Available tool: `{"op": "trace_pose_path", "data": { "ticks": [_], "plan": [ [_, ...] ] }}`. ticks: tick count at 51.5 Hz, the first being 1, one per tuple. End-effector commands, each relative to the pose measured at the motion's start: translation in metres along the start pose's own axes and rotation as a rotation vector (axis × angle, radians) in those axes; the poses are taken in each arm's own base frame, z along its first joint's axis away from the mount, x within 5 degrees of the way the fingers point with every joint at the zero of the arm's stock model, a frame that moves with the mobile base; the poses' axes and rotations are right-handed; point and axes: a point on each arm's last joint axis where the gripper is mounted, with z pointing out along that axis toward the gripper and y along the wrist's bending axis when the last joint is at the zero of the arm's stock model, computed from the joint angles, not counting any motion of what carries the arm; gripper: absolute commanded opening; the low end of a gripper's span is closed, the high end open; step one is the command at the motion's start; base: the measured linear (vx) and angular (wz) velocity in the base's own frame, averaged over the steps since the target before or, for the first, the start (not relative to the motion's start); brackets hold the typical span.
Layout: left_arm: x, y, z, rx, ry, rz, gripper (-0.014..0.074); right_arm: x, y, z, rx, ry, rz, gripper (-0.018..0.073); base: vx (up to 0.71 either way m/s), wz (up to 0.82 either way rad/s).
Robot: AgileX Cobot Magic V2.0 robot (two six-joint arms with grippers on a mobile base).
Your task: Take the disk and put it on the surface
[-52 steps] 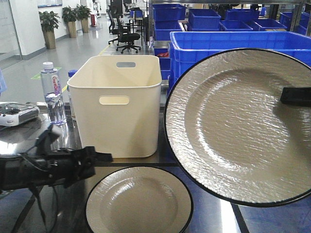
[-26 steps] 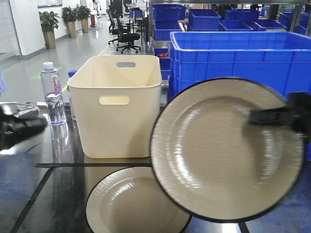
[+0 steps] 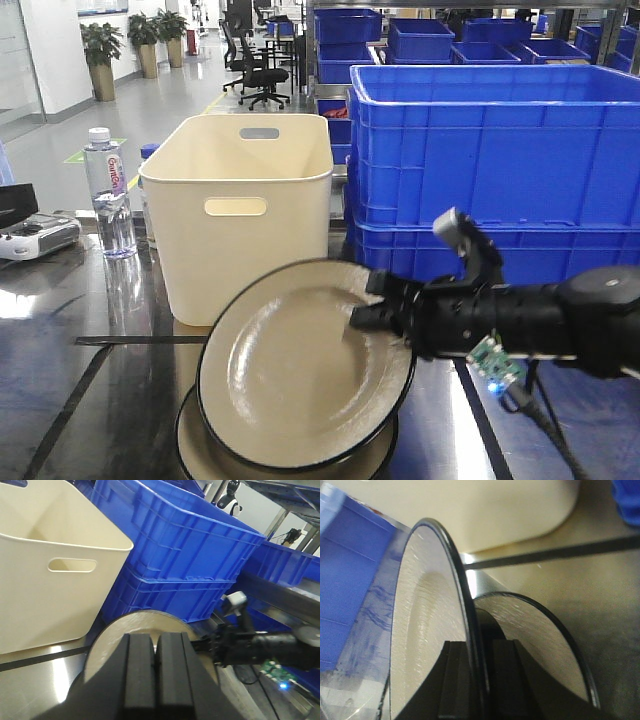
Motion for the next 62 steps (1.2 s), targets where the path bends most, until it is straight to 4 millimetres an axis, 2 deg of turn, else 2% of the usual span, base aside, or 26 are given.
{"op": "trace_pose_path", "data": {
  "ticks": [1,10,20,23,27,33,36,43,52,58,62],
  "plan": [
    [-0.012,-0.022,-0.009,0.052,-0.077,0.013,-0.0008,-0.015,0.019,-0.010,-0.084,-0.080,0.073,0.0004,0.00,0.00],
    [-0.012,-0.026,-0.011,0.062,-0.074,-0.009,-0.0008,-0.008,0.008,0.003,-0.084,-0.010,0.080,0.0115,0.00,0.00],
    [-0.012,-0.026,-0.011,0.064,-0.072,-0.009,-0.0008,-0.004,0.005,0.007,-0.088,0.027,0.048,0.0398,0.00,0.00],
    [-0.012,-0.026,-0.011,0.065,-0.071,-0.009,-0.0008,-0.005,0.004,0.007,-0.082,0.016,-0.002,0.0505,0.00,0.00],
    [-0.012,-0.026,-0.011,0.066,-0.070,-0.009,-0.0008,-0.007,0.003,0.006,-0.064,-0.011,-0.114,0.0603,0.00,0.00],
    [-0.011,-0.026,-0.011,0.069,-0.066,-0.007,-0.0008,-0.012,-0.001,0.006,-0.003,-0.066,-0.344,0.0679,0.00,0.00],
    [-0.011,-0.026,-0.011,0.068,-0.065,-0.006,-0.0008,-0.016,-0.004,0.005,0.045,-0.101,-0.474,0.0681,0.00,0.00],
    [-0.010,-0.026,-0.011,0.067,-0.057,-0.002,-0.0008,-0.026,-0.003,-0.004,0.154,-0.174,-0.658,0.0657,0.00,0.00],
    [-0.006,-0.020,-0.011,-0.003,-0.009,0.042,-0.0007,-0.044,0.015,-0.040,0.291,-0.328,-0.781,0.0553,0.00,0.00],
    [0.001,-0.004,-0.011,-0.162,0.081,0.080,-0.0005,-0.047,0.040,-0.073,0.298,-0.407,-0.836,0.0356,0.00,0.00],
    [0.009,0.013,-0.017,-0.355,0.173,0.078,-0.0003,-0.040,0.057,-0.104,0.294,-0.455,-0.857,0.0139,0.00,0.00]
  ]
}}
